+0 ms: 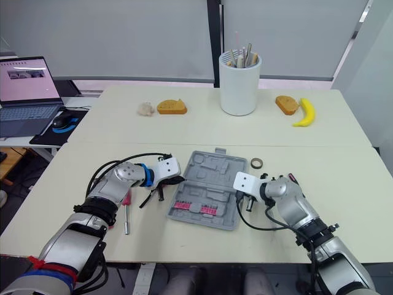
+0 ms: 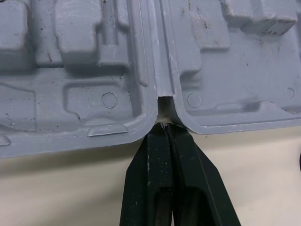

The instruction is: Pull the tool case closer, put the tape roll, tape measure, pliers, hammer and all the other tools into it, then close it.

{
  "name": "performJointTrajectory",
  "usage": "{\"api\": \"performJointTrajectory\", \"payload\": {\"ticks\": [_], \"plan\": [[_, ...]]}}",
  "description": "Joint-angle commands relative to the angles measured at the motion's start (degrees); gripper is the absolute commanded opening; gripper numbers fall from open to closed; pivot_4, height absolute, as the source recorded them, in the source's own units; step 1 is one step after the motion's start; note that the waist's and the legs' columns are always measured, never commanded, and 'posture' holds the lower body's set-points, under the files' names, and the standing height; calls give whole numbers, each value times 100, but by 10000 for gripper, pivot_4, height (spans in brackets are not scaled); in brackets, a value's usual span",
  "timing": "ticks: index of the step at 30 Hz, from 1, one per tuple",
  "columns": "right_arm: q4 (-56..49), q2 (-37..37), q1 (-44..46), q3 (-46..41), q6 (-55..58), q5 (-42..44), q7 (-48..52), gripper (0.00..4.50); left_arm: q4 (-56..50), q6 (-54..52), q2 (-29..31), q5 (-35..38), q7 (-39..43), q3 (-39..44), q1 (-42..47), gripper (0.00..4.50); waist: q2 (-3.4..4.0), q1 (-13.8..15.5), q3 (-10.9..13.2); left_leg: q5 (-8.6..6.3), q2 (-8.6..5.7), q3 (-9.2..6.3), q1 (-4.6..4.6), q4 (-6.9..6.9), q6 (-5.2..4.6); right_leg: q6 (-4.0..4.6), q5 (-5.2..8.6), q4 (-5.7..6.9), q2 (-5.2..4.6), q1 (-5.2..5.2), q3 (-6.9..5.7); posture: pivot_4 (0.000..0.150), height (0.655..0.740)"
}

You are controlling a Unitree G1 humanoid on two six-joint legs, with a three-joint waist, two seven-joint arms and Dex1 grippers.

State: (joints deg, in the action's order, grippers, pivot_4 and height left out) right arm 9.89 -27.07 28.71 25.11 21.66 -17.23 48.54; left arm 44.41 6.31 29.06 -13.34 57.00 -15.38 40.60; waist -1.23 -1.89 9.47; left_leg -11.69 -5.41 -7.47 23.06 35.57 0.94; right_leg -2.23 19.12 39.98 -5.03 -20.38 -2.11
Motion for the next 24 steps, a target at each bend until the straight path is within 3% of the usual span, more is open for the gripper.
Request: {"api": "performJointTrajectory", "payload": {"ticks": [1,14,24], "plan": [[-307,-28,64,39,-188,23,104,57,-832,-287,-153,211,166,-50,-292,0,0,2,0,0,0,-1,0,0,0,0,0,0,0,0,0,1500,7400],[-1133,-360,-428,59,-95,75,380,57,-3166,-1709,107,387,414,-104,-1546,0,0,5,0,-2,2,-6,0,5,1,0,0,-2,-4,4,0,1500,7400],[-1999,-540,-965,48,332,70,467,57,-4072,-2149,276,493,463,-207,-2278,0,1,12,0,-5,4,-8,-1,3,3,0,0,-5,-5,5,2,1500,7400]]}}
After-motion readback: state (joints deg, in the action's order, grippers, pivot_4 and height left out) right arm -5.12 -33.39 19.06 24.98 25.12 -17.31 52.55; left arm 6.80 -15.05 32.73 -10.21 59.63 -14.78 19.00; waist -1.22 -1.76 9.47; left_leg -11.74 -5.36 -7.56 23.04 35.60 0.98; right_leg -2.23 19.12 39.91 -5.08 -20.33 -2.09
